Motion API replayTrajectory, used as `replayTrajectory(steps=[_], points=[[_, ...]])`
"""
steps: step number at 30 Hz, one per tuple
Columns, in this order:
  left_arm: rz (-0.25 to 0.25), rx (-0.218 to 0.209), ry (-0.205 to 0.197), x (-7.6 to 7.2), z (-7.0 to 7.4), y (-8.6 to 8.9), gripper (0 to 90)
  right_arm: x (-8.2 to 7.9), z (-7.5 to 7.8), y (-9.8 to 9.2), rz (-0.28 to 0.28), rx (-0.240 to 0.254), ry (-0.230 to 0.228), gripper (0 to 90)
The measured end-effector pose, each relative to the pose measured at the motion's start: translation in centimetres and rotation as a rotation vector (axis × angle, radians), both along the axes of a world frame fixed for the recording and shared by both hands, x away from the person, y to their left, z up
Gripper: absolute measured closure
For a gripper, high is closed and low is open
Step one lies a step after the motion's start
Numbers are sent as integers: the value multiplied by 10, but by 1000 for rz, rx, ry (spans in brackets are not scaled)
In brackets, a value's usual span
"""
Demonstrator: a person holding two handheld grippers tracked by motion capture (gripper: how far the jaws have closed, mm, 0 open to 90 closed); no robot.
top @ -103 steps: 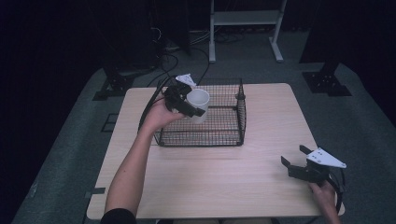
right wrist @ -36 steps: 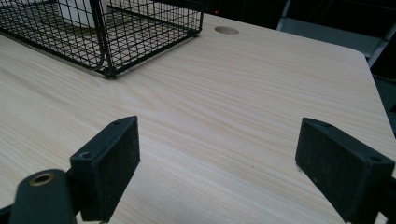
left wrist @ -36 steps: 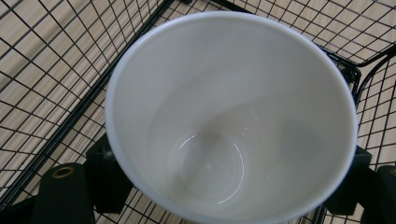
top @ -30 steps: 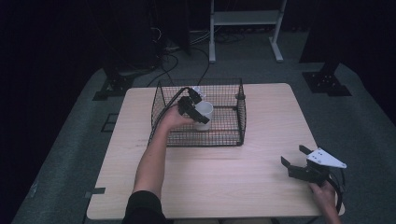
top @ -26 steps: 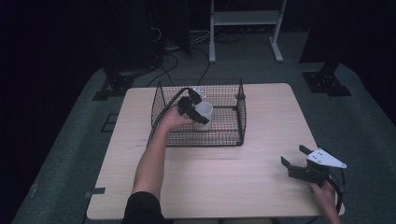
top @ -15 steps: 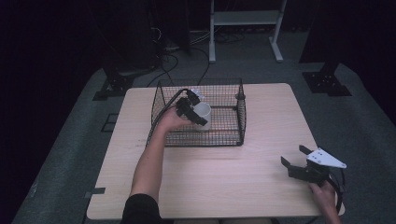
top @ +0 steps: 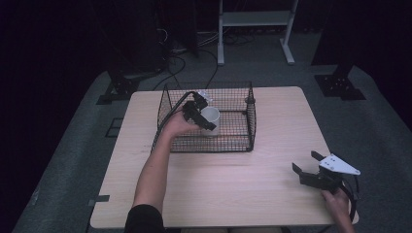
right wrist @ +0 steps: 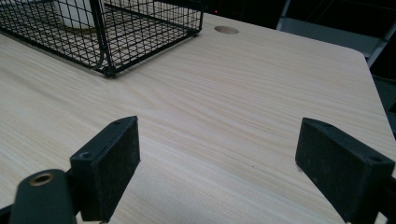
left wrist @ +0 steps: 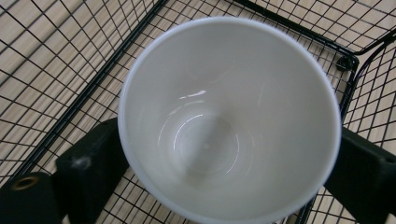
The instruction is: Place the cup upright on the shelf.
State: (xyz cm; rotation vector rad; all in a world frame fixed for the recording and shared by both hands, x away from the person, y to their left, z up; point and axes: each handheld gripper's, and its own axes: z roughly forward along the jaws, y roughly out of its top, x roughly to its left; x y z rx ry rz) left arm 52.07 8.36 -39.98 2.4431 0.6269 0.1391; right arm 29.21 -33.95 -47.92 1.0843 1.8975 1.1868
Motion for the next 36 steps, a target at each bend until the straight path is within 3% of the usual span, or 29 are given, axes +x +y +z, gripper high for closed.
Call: replayTrajectory(steps=[13,26,36], points=[[13,-39,-59,-11,21,9,54,0,0,0,-2,0,2,131],[14,-72,-133,-35,49,22,43,0,0,0,-3,1,2,131],[13,-103,-186,-55,62,30,44,0,0,0,-7,3,5,131]])
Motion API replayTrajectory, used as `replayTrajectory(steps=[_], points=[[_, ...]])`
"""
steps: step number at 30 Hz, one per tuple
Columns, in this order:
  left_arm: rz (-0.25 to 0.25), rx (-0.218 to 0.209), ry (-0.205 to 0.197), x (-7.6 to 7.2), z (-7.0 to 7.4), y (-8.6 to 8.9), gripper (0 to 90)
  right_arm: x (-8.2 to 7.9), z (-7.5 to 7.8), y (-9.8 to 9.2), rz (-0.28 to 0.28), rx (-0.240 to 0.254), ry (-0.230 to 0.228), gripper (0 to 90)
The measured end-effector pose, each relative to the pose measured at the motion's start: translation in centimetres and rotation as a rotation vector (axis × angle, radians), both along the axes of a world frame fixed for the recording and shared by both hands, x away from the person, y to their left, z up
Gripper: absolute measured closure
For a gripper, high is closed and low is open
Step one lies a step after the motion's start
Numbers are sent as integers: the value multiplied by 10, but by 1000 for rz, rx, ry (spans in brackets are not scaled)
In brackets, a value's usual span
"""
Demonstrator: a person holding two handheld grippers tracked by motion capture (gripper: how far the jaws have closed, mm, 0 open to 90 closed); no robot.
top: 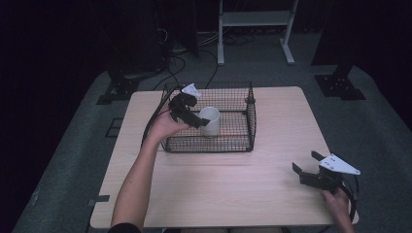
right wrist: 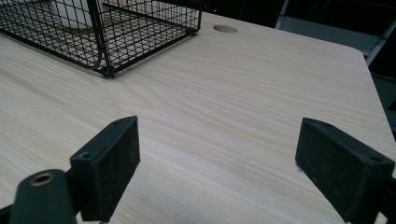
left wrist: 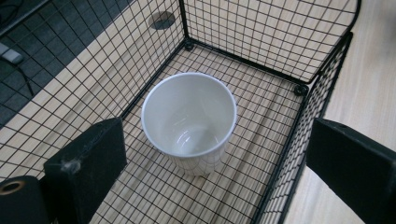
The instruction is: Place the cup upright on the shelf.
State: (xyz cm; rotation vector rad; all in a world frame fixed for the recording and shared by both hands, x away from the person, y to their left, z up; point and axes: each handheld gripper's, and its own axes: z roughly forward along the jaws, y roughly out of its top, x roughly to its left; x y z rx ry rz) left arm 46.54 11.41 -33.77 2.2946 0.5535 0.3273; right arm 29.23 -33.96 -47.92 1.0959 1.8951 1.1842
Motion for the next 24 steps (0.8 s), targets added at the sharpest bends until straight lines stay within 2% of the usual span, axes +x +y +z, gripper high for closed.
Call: replayTrajectory(steps=[2,4,6,13,16,24], points=[[-1,-3,2,-5,2,2,44,0,0,0,0,-1,0,131],[-1,-9,-20,-10,4,3,44,0,0,0,0,-1,0,131],[-1,-28,-18,-15,5,5,44,0,0,0,0,-1,-1,131],[3,-39,-32,-27,2,13,44,0,0,0,-1,-2,0,131],[3,-43,-25,-31,1,15,43,0,0,0,-1,-2,1,131],[-5,-69,-54,-46,4,21,44,0,0,0,-2,-2,3,131]])
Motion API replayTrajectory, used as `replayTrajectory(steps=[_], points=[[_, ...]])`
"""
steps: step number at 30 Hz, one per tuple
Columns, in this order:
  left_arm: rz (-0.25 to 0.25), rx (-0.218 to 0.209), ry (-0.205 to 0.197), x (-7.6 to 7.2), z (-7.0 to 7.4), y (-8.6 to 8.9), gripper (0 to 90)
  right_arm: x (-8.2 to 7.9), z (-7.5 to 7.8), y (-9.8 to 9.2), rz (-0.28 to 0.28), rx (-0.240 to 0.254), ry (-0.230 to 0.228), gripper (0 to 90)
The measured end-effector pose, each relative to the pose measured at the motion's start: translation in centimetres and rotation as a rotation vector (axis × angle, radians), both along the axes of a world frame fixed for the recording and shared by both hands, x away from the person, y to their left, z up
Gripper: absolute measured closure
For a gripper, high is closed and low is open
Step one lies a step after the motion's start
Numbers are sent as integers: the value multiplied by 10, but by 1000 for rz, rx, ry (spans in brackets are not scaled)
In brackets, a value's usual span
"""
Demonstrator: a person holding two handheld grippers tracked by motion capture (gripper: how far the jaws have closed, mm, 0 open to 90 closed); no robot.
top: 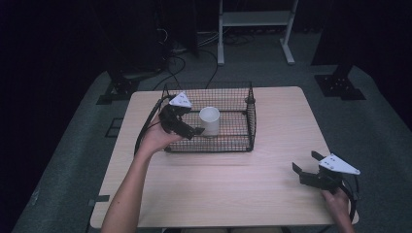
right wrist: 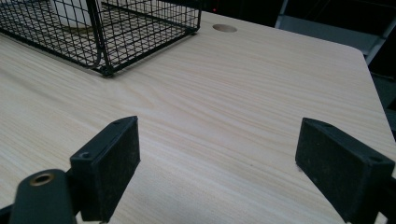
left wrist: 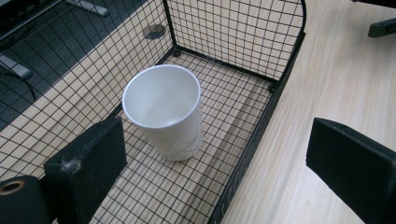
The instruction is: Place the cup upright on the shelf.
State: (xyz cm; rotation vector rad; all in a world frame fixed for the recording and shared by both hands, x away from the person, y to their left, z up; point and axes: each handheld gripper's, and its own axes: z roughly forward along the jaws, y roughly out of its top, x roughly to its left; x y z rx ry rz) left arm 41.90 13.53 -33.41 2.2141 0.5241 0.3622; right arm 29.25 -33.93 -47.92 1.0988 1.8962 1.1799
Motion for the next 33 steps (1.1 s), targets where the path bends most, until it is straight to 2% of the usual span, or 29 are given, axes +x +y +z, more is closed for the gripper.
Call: replayTrajectory(steps=[12,18,33], points=[[-11,-26,-37,-28,2,9,44,0,0,0,1,-2,-2,131],[-8,-42,-43,-41,0,15,43,0,0,0,-2,0,0,131],[21,-69,-49,-66,-16,36,44,0,0,0,-4,-2,1,130]])
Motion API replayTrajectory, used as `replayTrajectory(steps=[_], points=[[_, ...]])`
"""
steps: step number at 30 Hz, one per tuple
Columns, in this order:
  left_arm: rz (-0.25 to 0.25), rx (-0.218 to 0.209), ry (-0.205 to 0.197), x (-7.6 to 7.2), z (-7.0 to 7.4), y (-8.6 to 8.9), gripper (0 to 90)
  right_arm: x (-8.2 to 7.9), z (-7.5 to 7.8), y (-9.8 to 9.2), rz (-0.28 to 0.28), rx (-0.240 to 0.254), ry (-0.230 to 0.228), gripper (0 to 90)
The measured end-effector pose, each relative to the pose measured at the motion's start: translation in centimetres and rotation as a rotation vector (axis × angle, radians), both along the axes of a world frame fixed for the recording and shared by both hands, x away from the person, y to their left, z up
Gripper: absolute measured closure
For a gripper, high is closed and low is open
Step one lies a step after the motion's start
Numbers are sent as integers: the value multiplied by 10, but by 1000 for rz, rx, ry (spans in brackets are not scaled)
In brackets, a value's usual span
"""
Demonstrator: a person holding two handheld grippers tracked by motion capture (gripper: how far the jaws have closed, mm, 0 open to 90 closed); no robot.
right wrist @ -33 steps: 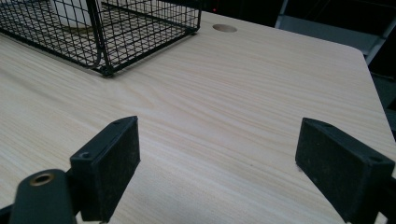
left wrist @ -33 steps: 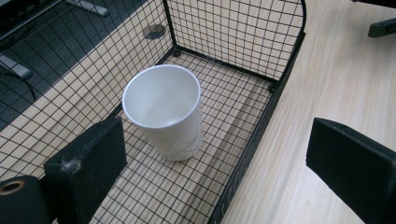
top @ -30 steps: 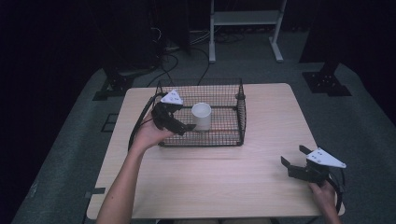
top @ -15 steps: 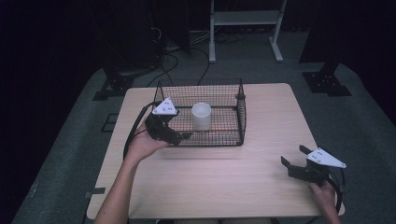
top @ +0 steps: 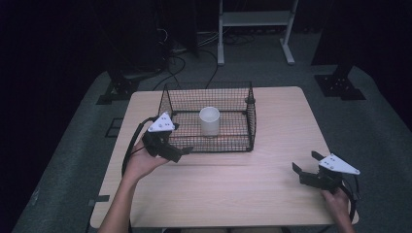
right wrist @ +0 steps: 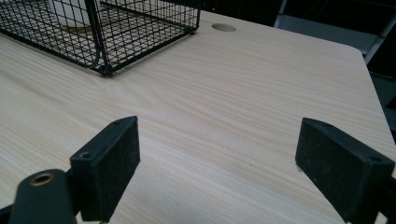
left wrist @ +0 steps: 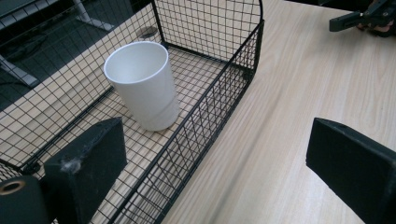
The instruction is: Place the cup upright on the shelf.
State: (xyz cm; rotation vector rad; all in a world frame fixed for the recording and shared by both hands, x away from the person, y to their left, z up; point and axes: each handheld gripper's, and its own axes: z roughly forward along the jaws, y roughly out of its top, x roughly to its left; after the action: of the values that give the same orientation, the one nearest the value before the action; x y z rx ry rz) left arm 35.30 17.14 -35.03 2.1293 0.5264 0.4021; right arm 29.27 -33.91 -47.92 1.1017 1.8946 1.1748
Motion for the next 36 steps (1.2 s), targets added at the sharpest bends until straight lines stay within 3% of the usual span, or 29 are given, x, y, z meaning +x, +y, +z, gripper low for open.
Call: replayTrajectory(steps=[13,20,36], points=[[25,-31,-21,-23,-12,13,43,0,0,0,-1,-1,1,130],[29,-27,-34,-33,-19,14,43,0,0,0,-4,5,0,130],[39,-35,-40,-47,-33,18,43,0,0,0,-5,2,-1,131]])
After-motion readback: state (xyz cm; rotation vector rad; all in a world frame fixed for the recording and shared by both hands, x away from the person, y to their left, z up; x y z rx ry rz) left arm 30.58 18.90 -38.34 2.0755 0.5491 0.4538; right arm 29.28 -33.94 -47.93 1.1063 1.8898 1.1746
